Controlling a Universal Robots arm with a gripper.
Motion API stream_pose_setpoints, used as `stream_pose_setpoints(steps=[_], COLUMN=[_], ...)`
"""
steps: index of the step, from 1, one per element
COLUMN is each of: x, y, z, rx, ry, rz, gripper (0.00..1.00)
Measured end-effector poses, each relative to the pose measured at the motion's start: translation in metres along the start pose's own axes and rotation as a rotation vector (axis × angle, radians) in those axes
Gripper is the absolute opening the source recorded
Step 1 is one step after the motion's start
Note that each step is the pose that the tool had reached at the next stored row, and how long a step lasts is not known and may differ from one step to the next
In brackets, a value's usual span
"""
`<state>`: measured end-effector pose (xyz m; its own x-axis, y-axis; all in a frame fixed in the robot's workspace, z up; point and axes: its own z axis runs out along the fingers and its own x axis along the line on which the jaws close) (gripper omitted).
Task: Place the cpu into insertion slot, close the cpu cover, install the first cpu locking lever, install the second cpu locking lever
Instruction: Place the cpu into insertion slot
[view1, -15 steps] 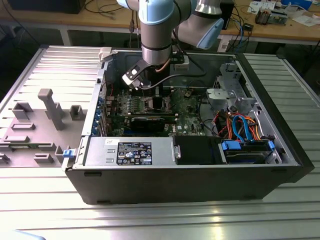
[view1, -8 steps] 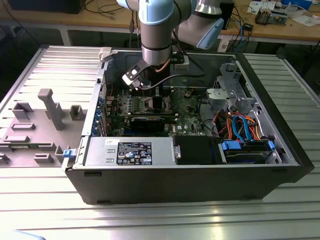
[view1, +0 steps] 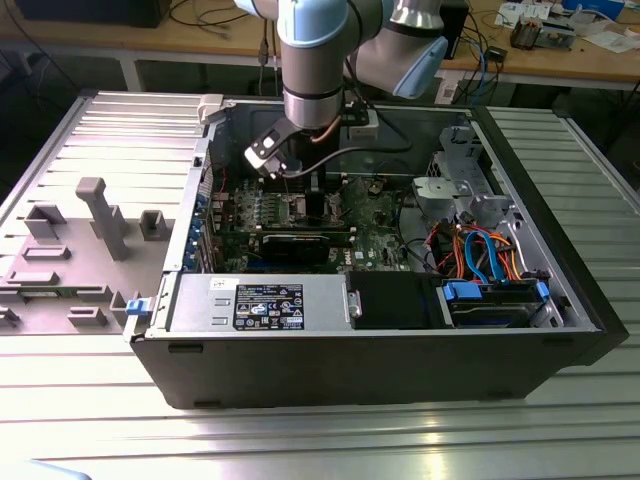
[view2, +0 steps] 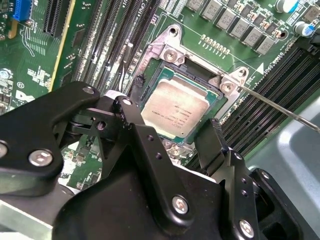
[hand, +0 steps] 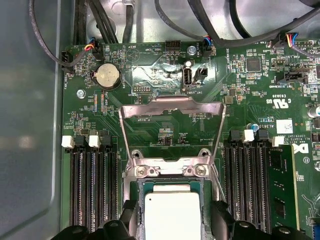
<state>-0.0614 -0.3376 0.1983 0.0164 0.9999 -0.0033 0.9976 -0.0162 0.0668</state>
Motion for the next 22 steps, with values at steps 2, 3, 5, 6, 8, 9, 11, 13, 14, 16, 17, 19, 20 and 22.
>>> stream_pose_setpoints(steps=[2, 3, 5, 6, 8, 9, 11, 13, 14, 16, 17, 19, 20, 22], x=[0.0014, 0.0017, 0.0023, 0.0025, 0.0027, 0.0030, 0.0043, 0.0052, 0.0056, 0.0067, 0.0067, 0.0067, 0.0066, 0.0066], y=[0.0000, 0.0000, -0.0001, -0.0001, -0.0001, -0.0001, -0.0002, -0.0002, -0.0002, -0.0002, -0.0002, -0.0002, -0.0002, -0.0001], z=[0.0001, 0.0001, 0.0005, 0.0006, 0.0008, 0.0010, 0.0012, 0.0013, 0.0013, 0.0014, 0.0014, 0.0014, 0.0014, 0.0009], rx=[0.0000, -0.0001, -0.0001, -0.0001, 0.0001, 0.0000, 0.0001, 0.0000, 0.0000, 0.0000, 0.0000, -0.0001, 0.0000, -0.0001], ry=[0.0001, 0.0002, 0.0003, 0.0003, 0.0010, 0.0023, 0.0027, 0.0028, 0.0028, 0.0029, 0.0028, -0.0002, -0.0010, -0.0022], rz=[0.000, 0.000, 0.000, 0.000, 0.000, 0.000, 0.000, 0.000, 0.000, 0.000, 0.000, 0.000, 0.000, 0.000], gripper=[0.69, 0.69, 0.69, 0.69, 0.69, 0.69, 0.69, 0.69, 0.69, 0.69, 0.69, 0.69, 0.69, 0.69])
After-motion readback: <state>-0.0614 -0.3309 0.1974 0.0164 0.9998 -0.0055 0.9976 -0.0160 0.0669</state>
